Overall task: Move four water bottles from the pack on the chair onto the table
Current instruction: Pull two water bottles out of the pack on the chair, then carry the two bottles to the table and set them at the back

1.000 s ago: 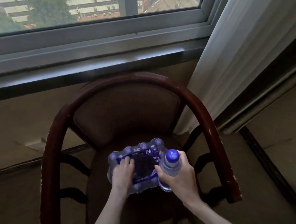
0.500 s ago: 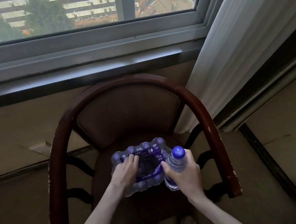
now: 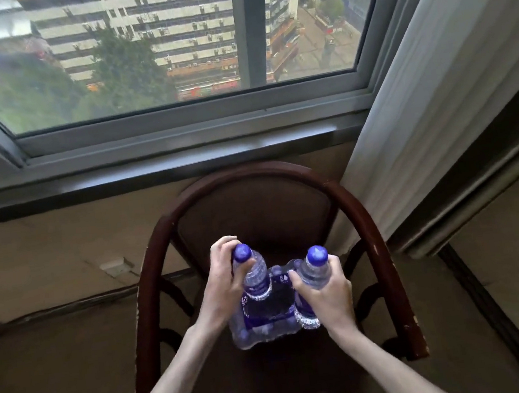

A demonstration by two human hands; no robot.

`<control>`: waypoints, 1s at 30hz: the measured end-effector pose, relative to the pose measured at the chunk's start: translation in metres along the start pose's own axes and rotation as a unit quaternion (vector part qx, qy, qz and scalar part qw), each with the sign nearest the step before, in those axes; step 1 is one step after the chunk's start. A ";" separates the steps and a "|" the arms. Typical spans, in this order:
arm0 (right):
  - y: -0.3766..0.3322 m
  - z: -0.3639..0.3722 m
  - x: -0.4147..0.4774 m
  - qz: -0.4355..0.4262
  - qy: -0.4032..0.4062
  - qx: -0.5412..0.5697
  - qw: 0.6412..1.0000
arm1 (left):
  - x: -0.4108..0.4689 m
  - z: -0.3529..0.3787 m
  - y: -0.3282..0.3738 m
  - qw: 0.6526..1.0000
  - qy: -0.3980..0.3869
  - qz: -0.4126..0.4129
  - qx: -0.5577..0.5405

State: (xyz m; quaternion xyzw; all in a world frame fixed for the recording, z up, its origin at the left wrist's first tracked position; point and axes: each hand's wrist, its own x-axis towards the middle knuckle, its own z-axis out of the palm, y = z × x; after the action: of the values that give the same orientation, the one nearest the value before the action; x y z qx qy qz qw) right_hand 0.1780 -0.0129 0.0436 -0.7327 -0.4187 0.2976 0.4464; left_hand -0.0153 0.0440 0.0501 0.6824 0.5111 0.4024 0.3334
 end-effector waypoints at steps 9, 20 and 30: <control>-0.047 -0.003 0.017 -0.055 -0.033 -0.001 0.998 | 0.019 -0.010 0.056 0.981 0.065 -0.062 -0.170; -0.125 0.012 0.021 -0.207 -0.206 0.039 0.956 | -0.001 -0.064 0.100 0.957 0.263 -0.049 -0.113; -0.219 0.075 -0.042 -0.280 -0.387 0.094 0.874 | -0.063 -0.170 0.134 0.892 0.428 -0.136 -0.046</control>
State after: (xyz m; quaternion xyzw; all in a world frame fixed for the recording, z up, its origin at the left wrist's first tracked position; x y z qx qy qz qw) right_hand 0.0211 0.0355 0.2122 -0.3661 -0.7156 0.4579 0.3798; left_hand -0.1193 -0.0440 0.2301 0.3519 0.6732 0.6291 0.1650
